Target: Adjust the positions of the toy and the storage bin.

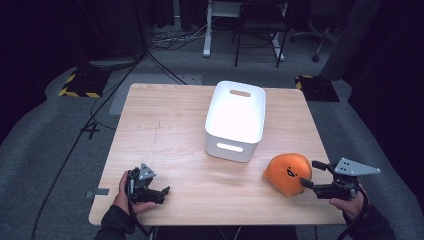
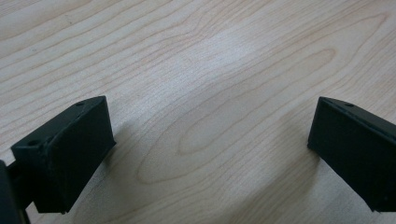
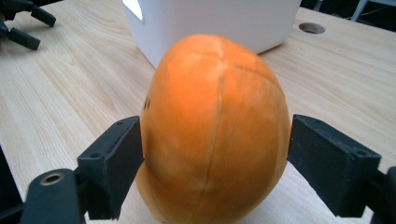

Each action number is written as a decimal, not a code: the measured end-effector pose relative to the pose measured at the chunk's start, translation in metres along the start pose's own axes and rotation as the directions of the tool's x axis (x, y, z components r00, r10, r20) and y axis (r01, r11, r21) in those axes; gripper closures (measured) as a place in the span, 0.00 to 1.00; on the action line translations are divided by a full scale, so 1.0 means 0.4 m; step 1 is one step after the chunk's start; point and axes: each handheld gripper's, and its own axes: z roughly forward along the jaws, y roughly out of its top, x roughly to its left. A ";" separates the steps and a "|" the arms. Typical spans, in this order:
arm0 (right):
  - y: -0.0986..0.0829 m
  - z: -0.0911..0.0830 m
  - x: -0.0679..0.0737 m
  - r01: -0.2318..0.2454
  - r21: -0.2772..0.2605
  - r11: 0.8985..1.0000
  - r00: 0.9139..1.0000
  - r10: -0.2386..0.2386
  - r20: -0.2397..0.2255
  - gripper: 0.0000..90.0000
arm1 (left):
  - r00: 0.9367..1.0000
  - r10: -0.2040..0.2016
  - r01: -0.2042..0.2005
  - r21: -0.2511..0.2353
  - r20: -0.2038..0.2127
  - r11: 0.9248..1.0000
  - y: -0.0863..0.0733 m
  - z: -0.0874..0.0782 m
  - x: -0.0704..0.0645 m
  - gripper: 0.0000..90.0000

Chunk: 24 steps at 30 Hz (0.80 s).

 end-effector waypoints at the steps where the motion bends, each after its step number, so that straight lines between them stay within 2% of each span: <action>1: 0.003 0.000 -0.001 -0.005 -0.001 1.000 1.000 0.005 0.000 0.20 | 1.000 -0.002 0.002 0.001 0.002 1.000 0.000 0.000 0.000 0.00; 9: 0.033 0.019 -0.001 0.008 0.005 1.000 1.000 -0.008 0.008 0.20 | 1.000 0.001 -0.001 -0.001 -0.004 1.000 0.000 0.000 0.000 0.00; 15: 0.044 0.057 0.011 0.027 0.047 0.999 1.000 -0.028 0.012 0.18 | 1.000 -0.006 0.006 -0.002 -0.011 1.000 0.000 0.000 -0.002 0.00; 20: 0.041 0.075 0.011 -0.002 0.035 0.999 1.000 0.002 0.022 0.17 | 1.000 -0.015 0.015 0.000 -0.011 1.000 0.001 0.000 -0.005 0.00; 24: 0.032 0.086 0.012 -0.002 0.036 0.999 0.999 0.001 0.036 0.17 | 0.999 -0.024 0.024 -0.001 -0.026 1.000 0.004 0.003 -0.008 0.00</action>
